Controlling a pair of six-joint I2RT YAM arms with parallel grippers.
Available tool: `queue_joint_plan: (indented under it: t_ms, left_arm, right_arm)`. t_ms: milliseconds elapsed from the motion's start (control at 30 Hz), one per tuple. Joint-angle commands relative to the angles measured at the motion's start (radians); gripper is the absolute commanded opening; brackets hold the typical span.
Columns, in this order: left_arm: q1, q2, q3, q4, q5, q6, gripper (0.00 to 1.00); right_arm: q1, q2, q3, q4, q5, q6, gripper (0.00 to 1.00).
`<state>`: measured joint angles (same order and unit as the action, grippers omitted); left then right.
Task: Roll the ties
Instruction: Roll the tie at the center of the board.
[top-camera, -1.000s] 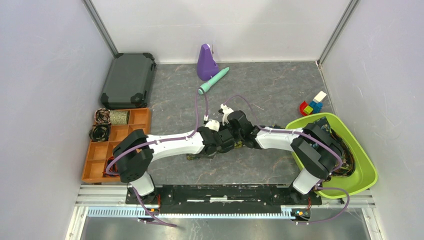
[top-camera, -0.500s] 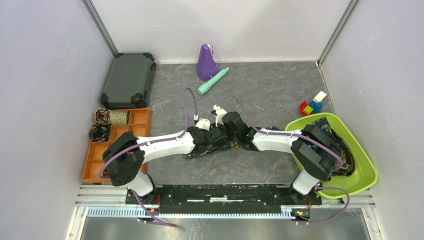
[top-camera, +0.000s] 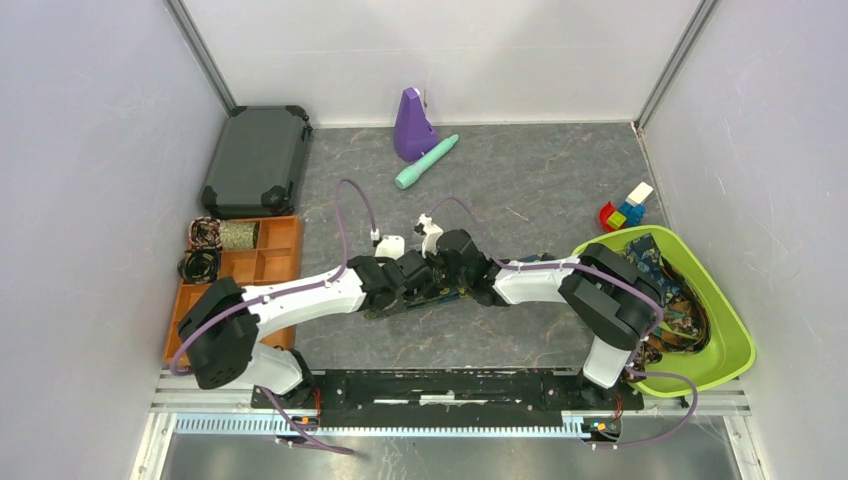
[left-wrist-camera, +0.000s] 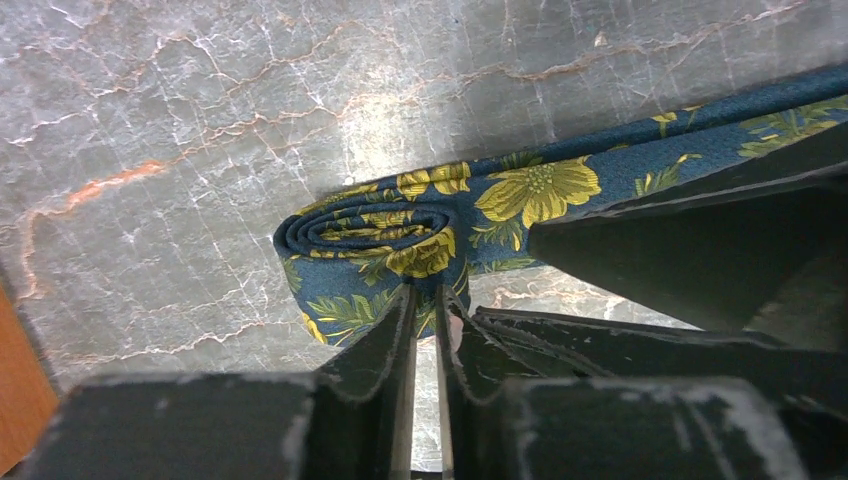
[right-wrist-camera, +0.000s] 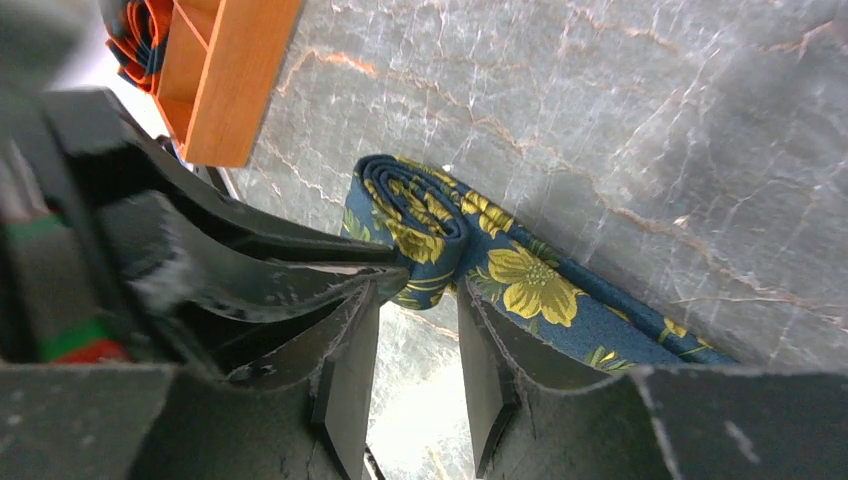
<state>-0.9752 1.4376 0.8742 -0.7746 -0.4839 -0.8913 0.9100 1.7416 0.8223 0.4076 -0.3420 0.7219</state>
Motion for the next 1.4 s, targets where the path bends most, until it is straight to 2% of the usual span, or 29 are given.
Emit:
queue_joint_plan:
  t_ms: [0, 133, 467, 700, 800, 867, 1000, 1067, 1233, 1367]
  left_arm:
    - [0.035, -0.087, -0.041, 0.106, 0.064, 0.031, 0.22]
    - [0.072, -0.157, -0.084, 0.139, 0.101, 0.038, 0.25]
    - [0.167, -0.277, -0.181, 0.204, 0.18, 0.052, 0.15]
    - [0.179, -0.313, -0.185, 0.184, 0.182, 0.055, 0.15]
    - [0.18, -0.351, -0.184, 0.175, 0.181, 0.07, 0.23]
    - [0.181, -0.381, -0.179, 0.157, 0.164, 0.089, 0.31]
    - [0.181, -0.408, -0.168, 0.079, 0.088, 0.117, 0.67]
    - [0.184, -0.417, -0.17, 0.053, 0.07, 0.124, 0.75]
    - [0.19, -0.466, -0.232, 0.066, 0.052, 0.125, 0.76]
    - [0.22, -0.537, -0.309, 0.138, 0.105, 0.097, 0.77]
  right_arm:
    - [0.02, 0.03, 0.017, 0.091, -0.048, 0.04, 0.41]
    - [0.022, 0.038, 0.02, 0.097, -0.05, 0.049, 0.4]
    - [0.039, 0.069, 0.029, 0.139, -0.083, 0.078, 0.39]
    - [0.042, 0.097, 0.038, 0.11, -0.047, 0.087, 0.39]
    - [0.043, 0.108, 0.042, 0.103, -0.039, 0.083, 0.38]
    - [0.043, 0.117, 0.047, 0.103, -0.04, 0.082, 0.37]
    - [0.043, 0.136, 0.056, 0.103, -0.041, 0.079, 0.36]
    - [0.042, 0.141, 0.06, 0.103, -0.043, 0.076, 0.36]
    - [0.043, 0.139, 0.063, 0.095, -0.045, 0.068, 0.36]
    - [0.043, 0.118, 0.063, 0.081, -0.039, 0.056, 0.41]
